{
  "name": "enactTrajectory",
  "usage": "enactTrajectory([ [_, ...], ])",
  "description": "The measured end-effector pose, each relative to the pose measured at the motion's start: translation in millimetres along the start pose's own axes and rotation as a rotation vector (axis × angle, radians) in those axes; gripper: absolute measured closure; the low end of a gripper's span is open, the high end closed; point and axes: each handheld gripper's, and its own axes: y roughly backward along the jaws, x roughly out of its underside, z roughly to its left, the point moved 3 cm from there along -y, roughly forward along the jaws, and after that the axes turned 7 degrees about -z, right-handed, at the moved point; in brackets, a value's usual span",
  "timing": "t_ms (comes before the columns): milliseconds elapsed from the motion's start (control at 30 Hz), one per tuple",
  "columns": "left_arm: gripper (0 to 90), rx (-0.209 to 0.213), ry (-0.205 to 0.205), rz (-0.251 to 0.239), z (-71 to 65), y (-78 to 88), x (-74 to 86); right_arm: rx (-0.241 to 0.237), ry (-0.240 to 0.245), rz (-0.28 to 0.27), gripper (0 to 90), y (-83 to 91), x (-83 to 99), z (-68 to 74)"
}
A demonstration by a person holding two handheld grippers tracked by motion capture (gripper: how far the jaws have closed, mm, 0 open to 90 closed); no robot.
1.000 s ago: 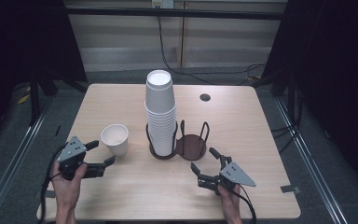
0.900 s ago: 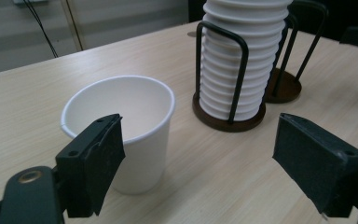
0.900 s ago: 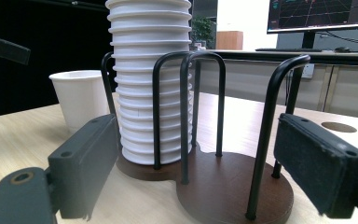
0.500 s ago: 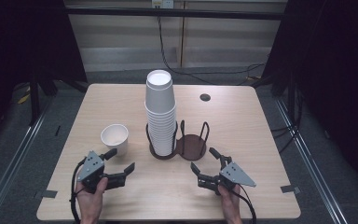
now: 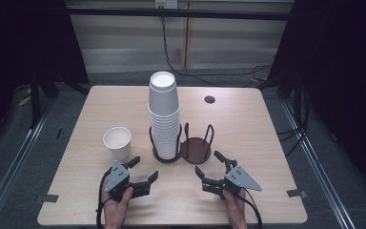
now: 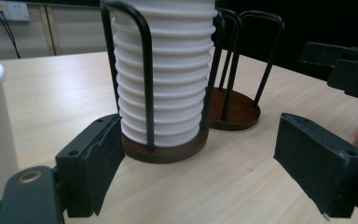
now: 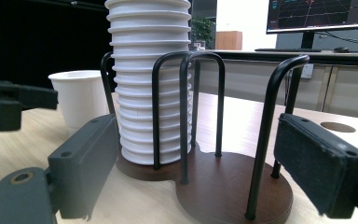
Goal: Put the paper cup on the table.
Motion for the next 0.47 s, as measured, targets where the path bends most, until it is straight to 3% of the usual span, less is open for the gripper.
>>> enactTrajectory([
  [33, 15.3, 0.002, -0.009, 0.007, 0.2, -0.6, 2.3, 0.0, 0.001, 0.0, 13.2, 0.0, 0.0, 0.0],
  [67, 15.5, -0.015, -0.03, -0.024, -1.4, 1.0, 2.1, -0.002, 0.001, -0.001, 13.2, 0.0, 0.0, 0.0],
  [133, 15.5, -0.007, -0.031, -0.036, -3.3, 1.2, 2.3, 0.0, 0.001, 0.001, 13.2, 0.1, 0.0, -0.1],
  [167, 15.5, -0.004, -0.053, -0.045, -4.2, 2.2, 2.3, -0.002, 0.0, 0.0, 13.2, 0.0, 0.0, -0.1],
  [267, 15.5, 0.008, -0.093, -0.108, -6.6, 8.8, 3.0, 0.0, 0.001, 0.001, 13.2, 0.1, 0.0, -0.1],
  [400, 14.4, 0.021, -0.097, -0.217, -10.2, 17.4, 4.8, 0.004, -0.005, 0.017, 13.3, -0.9, 0.1, 0.0],
  [467, 14.6, 0.041, -0.098, -0.203, -9.3, 16.7, 4.9, 0.004, 0.001, 0.027, 13.2, -0.7, 0.0, 0.1],
])
